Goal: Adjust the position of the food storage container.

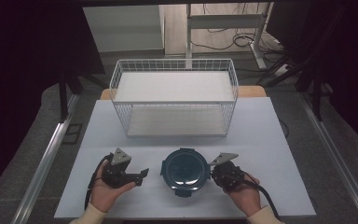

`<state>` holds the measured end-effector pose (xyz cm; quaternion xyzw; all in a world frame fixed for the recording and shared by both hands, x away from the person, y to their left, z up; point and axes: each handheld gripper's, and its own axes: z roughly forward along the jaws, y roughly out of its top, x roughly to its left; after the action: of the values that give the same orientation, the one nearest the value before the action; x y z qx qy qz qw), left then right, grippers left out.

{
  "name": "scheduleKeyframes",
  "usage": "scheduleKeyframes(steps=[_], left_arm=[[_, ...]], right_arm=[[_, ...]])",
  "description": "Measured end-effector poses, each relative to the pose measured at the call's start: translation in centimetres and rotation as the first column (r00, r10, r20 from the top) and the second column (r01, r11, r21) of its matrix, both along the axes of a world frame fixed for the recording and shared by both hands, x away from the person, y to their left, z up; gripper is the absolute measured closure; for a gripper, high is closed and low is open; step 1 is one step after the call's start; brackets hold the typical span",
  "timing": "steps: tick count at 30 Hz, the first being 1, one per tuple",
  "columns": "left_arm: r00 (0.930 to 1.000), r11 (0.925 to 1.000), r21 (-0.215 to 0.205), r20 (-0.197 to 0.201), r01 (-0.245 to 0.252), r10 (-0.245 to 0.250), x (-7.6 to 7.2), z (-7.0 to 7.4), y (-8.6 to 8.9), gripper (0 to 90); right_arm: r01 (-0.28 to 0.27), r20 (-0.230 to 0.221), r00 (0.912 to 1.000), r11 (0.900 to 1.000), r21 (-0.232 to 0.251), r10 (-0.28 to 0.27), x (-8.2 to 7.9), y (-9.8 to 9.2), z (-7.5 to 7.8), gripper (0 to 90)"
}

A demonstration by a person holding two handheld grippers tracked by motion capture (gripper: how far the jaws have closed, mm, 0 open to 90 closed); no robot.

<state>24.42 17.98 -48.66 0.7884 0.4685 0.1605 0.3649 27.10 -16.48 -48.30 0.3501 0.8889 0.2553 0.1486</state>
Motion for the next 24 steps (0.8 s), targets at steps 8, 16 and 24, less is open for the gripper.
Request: scheduleKeyframes(steps=[8,16,24], left_arm=[[0.9999,0.9998,-0.017,0.007,-0.010,0.010,-0.1,0.2,0.4,19.6],[0.9999,0.9985,-0.053,0.000,-0.011,0.011,-0.2,0.7,0.7,20.7],[0.9998,0.9955,-0.092,0.002,-0.021,0.021,-0.3,0.8,1.2,19.9]], right_arm=[[-0.020,-0.022,0.9995,0.994,0.109,0.022,0.5,-1.8,0.9,89.9],[0.027,0.018,0.9993,0.975,0.220,-0.032,0.1,-4.3,1.0,66.9],[0.068,-0.009,0.9975,0.931,0.359,-0.070,0.3,-5.9,1.1,38.1]])
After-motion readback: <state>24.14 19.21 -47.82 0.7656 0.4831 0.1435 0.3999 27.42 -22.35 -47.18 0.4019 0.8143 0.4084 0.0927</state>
